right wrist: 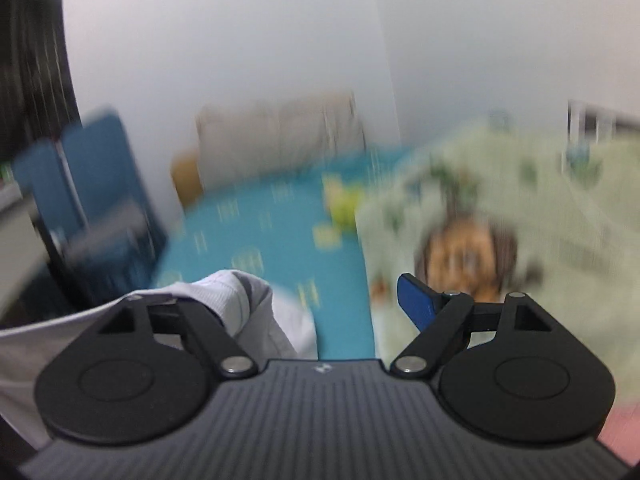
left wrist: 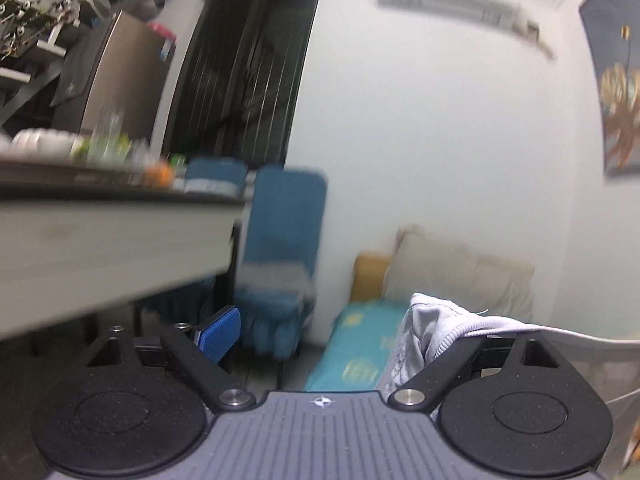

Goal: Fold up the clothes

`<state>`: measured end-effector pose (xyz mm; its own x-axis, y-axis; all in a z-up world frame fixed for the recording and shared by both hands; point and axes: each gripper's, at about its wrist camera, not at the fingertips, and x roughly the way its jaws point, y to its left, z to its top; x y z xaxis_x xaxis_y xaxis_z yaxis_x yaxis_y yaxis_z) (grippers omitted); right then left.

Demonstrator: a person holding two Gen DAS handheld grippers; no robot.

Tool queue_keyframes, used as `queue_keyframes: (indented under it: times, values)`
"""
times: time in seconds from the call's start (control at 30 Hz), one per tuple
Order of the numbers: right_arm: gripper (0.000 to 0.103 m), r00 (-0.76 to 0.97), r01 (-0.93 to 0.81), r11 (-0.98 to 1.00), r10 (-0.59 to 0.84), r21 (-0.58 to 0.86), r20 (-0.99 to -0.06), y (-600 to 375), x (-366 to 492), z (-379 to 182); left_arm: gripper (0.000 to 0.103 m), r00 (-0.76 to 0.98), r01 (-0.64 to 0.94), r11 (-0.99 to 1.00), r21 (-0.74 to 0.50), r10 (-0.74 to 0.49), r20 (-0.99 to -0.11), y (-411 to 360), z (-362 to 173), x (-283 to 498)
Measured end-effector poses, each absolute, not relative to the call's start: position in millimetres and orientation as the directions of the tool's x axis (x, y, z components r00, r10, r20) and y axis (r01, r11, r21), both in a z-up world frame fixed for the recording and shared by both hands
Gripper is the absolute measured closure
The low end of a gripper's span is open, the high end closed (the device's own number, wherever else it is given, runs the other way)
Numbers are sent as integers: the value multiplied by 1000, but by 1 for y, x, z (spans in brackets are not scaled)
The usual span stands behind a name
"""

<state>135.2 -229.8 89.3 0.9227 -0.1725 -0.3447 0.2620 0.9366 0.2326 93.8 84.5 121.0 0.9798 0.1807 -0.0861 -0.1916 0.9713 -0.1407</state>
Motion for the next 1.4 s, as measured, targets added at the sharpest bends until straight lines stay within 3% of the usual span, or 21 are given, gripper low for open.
queue_keyframes:
  times: [0.27,0.5,0.7,0.97,1.4]
  values:
    - [21,987,159,952,-145,260,-71,-249,77,270,7,975,-112,986,-123,132,176,72,300,50]
    - [21,988,101,979,-119,177,94,-239,-18,371,4,963,-78,993,-88,98,249,70,396,-31]
    - [20,984,88,985,-109,148,139,-237,-59,410,2,963,-48,997,-59,62,264,70,456,-80]
    - [20,993,114,986,-114,125,-1,-237,8,384,2,992,-31,999,-44,36,122,85,412,4]
    - [20,950,155,983,-120,100,-290,-250,311,219,1,987,-69,997,-16,66,-144,95,213,332]
